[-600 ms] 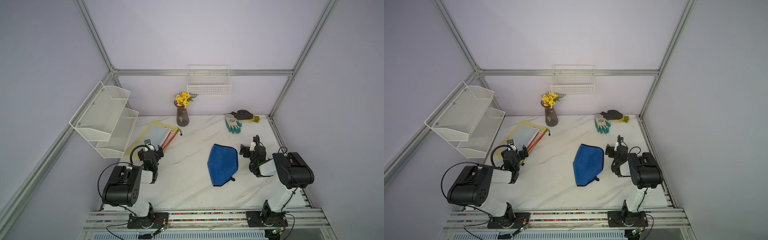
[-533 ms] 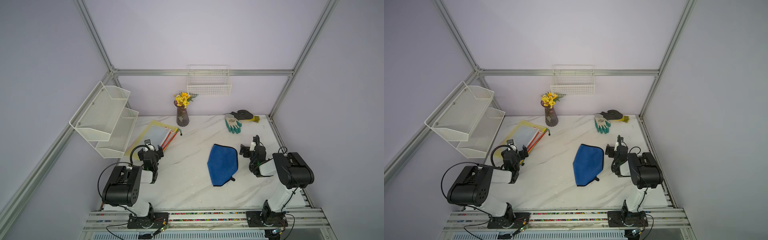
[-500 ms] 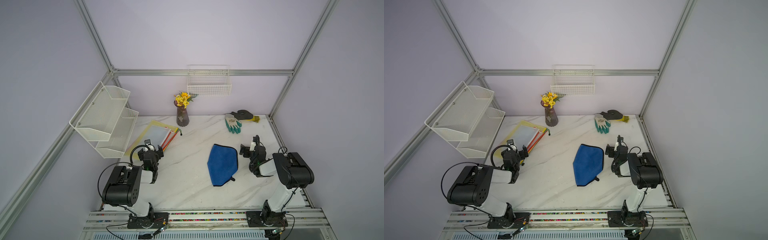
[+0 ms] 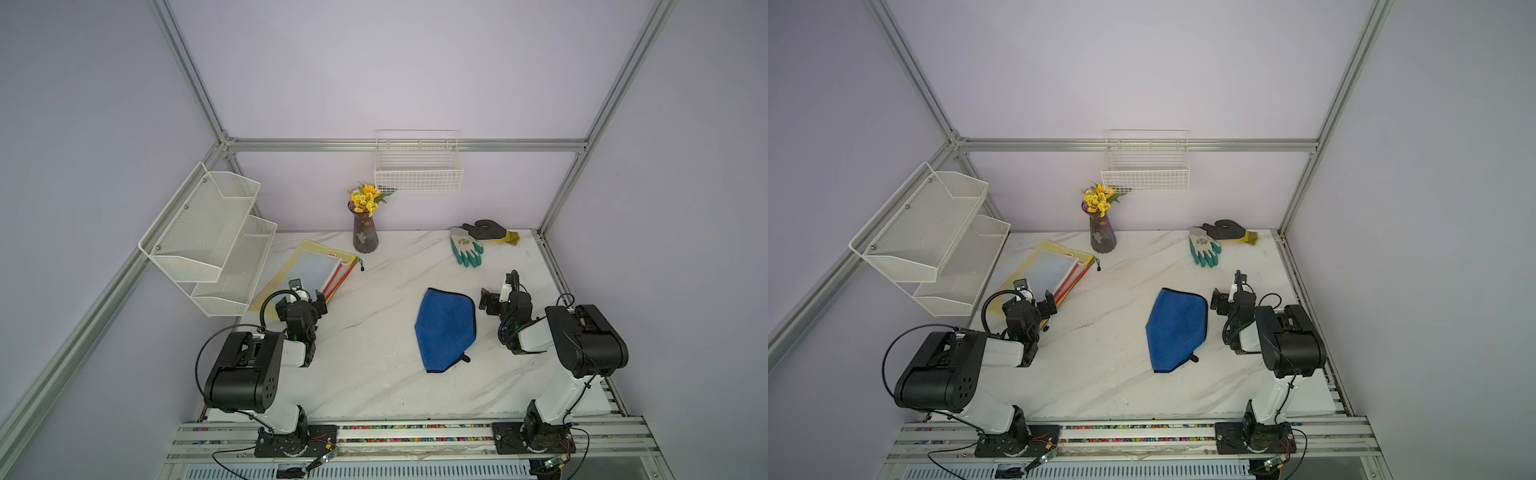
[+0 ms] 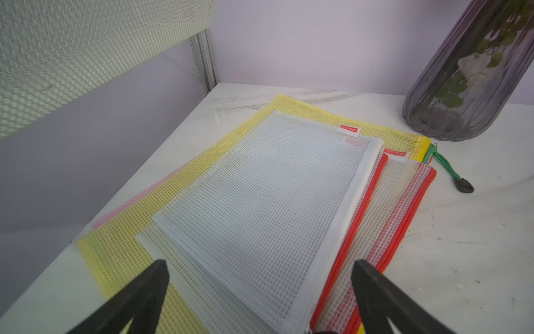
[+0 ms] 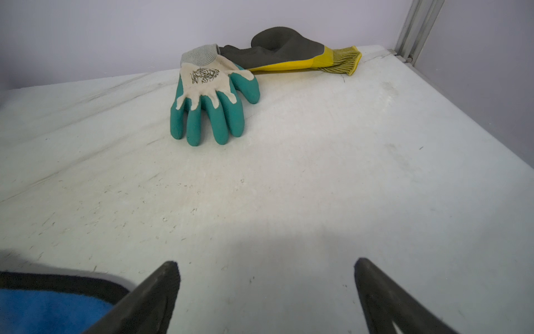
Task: Wipe the document bag
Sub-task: Move the document bag to the center of the board.
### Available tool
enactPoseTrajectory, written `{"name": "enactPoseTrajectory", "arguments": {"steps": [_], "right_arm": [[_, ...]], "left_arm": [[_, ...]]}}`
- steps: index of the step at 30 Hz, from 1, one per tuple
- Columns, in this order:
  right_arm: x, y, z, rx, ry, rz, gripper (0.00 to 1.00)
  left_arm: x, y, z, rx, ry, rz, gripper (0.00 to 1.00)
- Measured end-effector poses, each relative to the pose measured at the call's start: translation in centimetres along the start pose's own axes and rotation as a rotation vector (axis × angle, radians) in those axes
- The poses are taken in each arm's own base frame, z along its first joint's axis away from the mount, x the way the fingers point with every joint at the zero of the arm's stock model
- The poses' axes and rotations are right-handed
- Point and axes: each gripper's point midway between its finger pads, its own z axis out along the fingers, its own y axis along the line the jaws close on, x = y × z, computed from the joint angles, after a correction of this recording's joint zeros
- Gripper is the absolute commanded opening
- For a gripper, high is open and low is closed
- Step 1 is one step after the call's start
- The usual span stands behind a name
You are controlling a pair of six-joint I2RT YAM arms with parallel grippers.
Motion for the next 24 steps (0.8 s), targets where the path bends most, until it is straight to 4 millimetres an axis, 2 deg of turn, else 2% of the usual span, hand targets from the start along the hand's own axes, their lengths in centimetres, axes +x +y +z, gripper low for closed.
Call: {"name": "enactPoseTrajectory", "arguments": {"steps": [24], "right_arm": [[-0.12,-0.45,-0.28,0.027,-0.006,0.001,0.97]], "left_arm": [[-0.17,-0.1,-0.12,-0.001,-0.003,0.015,1.0]]}}
